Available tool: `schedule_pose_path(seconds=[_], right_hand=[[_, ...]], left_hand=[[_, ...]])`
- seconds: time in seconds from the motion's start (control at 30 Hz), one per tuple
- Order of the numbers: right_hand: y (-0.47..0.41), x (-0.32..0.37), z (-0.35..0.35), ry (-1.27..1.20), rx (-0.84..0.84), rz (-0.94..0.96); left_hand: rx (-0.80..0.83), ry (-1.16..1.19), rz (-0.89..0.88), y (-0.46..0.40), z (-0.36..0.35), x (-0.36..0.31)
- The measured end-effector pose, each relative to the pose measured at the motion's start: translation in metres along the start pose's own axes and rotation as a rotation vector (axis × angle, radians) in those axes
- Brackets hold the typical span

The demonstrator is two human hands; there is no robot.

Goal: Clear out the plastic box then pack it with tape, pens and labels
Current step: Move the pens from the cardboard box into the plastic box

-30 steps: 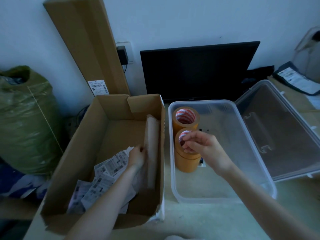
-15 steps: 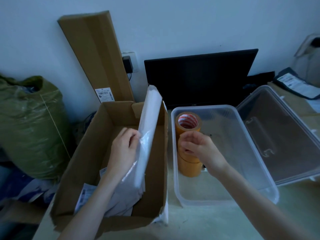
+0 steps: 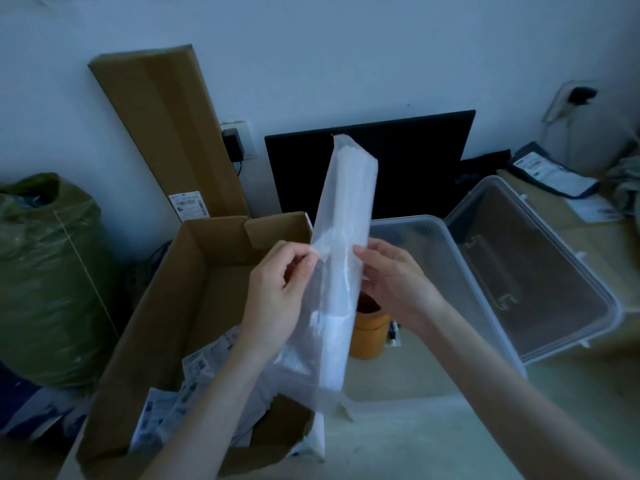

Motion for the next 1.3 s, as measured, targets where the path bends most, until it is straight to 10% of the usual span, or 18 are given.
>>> schedule_pose_path(seconds=[0.27,0.53,1.07,1.3], right_hand=[[0.017,0.033,0.058,0.2,-0.204,0.051],[0.016,0.036,0.137,0.972,-0.398,-0.141],[-0.026,-0.072,0.171,1.718,-0.217,-0.536],[-0.032,-0.093,0.149,2.404,0.139,-0.334]], left_hand=[[0.253,0.031,0.086,0.0,-0.061,0.023],[0.359,-0.277,0.128,0.001,-0.11,0.073],[0.486,-0.71,0.084,0.018,-0.131,0.09],[0.475,-0.716,0.085,0.018,-0.131,0.09]])
Point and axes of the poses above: each hand's wrist, its own y-axis away from the middle knuckle, its own z-axis out of the back of the hand, x = y × z, the point moved 9 cm from there along -y, towards the middle knuckle, and after that the axes turned 3 degrees about x, right-handed, at the moved point
